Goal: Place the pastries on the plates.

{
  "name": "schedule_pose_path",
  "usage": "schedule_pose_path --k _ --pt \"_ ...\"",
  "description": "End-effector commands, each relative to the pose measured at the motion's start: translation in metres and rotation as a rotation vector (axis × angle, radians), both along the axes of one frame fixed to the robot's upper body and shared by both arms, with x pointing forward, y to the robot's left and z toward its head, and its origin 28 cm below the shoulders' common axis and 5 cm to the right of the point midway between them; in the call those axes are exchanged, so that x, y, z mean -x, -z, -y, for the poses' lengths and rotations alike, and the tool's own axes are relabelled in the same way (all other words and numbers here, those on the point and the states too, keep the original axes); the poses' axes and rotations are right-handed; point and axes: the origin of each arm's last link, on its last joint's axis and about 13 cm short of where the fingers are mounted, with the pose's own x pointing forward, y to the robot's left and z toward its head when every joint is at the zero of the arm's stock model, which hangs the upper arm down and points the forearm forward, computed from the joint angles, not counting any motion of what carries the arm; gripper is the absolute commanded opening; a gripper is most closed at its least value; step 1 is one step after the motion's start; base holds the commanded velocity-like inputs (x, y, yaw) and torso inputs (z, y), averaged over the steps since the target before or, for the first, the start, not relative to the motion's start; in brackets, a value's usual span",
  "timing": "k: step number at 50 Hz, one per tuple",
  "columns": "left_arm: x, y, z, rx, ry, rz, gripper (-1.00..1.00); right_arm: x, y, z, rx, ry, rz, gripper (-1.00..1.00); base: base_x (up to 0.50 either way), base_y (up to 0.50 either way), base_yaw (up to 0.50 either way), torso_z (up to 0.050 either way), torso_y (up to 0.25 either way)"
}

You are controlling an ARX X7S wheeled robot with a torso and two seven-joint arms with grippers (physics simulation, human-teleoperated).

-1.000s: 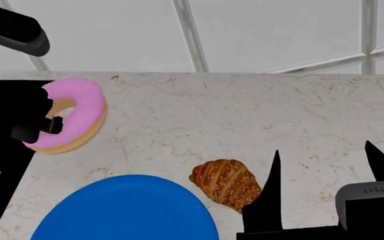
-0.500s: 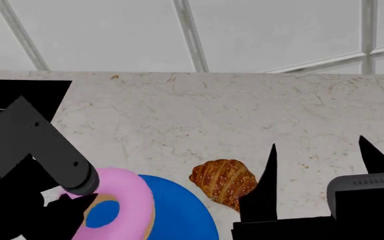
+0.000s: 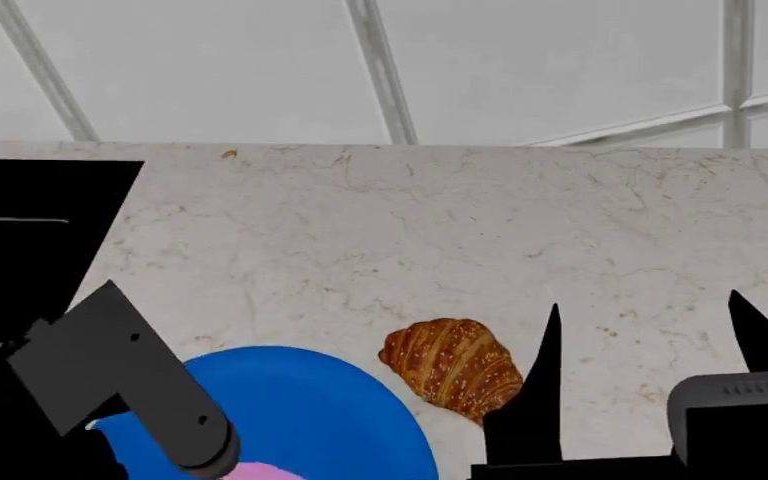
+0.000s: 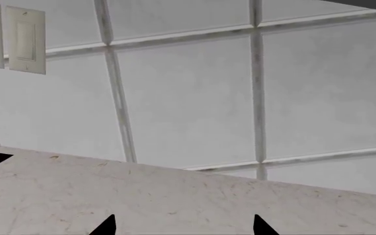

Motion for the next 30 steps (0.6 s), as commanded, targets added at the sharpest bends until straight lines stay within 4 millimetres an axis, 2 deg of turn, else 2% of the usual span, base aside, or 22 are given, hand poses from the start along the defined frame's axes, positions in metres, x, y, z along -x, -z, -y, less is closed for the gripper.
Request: schedule_pose_path --k 1,5,12,14,21,25,30 --pt "0.001 -0.014 -0.001 0.019 -0.004 0.043 1.0 0.001 -0.001 0.0 -0.001 -0.001 -0.003 1.0 0.0 0.0 0.0 0.0 0.0" --pt "0.0 -0.024 -0.004 0.028 -0.016 0.083 1.0 0.0 -0.001 0.0 -0.004 -0.002 -0.003 1.0 0.0 0.0 0.0 0.0 0.0" --pt "-0.001 -0.059 -0.012 0.086 -0.061 0.193 1.0 -0.002 0.0 -0.001 -0.004 -0.005 -0.001 1.0 0.0 0.0 0.0 0.0 0.0" --pt "-0.003 -0.072 -0.016 0.111 -0.092 0.233 1.0 -0.003 -0.001 -0.001 -0.003 -0.005 0.001 1.0 0.0 0.0 0.0 0.0 0.0" --pt "-0.006 -0.094 -0.034 0.178 -0.203 0.315 1.0 -0.005 -0.003 0.0 0.007 -0.007 0.009 1.0 0.0 0.0 0.0 0.0 0.0" --pt "-0.012 -0.092 -0.048 0.228 -0.307 0.334 1.0 -0.007 -0.01 0.001 0.039 -0.018 0.018 1.0 0.0 0.0 0.0 0.0 0.0" --pt "-0.012 -0.074 -0.059 0.301 -0.434 0.354 1.0 -0.01 -0.04 0.008 0.068 -0.12 0.062 1.0 0.0 0.0 0.0 0.0 0.0"
